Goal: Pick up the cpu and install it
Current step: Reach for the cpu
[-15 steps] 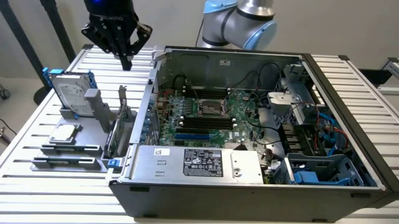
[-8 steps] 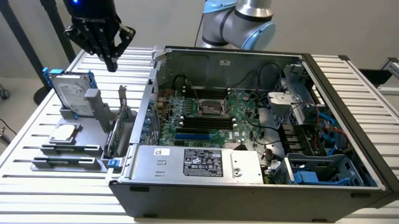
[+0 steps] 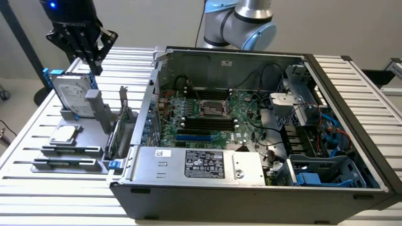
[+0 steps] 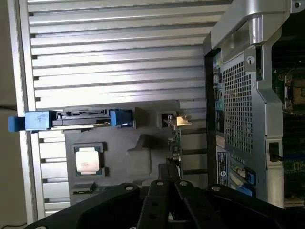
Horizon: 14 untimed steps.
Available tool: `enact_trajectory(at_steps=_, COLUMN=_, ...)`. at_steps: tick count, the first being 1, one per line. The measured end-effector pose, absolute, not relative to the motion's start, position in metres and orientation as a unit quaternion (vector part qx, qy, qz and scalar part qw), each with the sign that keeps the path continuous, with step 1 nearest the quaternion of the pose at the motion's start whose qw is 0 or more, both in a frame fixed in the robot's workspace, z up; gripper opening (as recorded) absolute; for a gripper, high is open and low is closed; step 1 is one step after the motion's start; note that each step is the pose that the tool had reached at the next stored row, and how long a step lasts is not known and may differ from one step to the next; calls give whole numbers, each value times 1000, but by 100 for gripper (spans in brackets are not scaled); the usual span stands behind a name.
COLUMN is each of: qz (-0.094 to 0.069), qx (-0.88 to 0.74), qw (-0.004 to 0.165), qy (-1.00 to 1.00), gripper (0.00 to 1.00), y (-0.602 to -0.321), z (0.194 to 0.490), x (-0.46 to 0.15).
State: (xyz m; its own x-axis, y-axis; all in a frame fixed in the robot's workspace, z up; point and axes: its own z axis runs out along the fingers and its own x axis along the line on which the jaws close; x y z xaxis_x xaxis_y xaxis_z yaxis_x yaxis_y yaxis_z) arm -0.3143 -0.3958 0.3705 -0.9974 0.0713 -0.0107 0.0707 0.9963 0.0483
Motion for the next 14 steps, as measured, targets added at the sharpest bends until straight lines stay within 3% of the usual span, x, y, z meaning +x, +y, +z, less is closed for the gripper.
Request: enact_trajectory(at_steps=14, qz=23, qx=36, qw=4, qy=999, gripper=11, y=-396, z=356, x=-378)
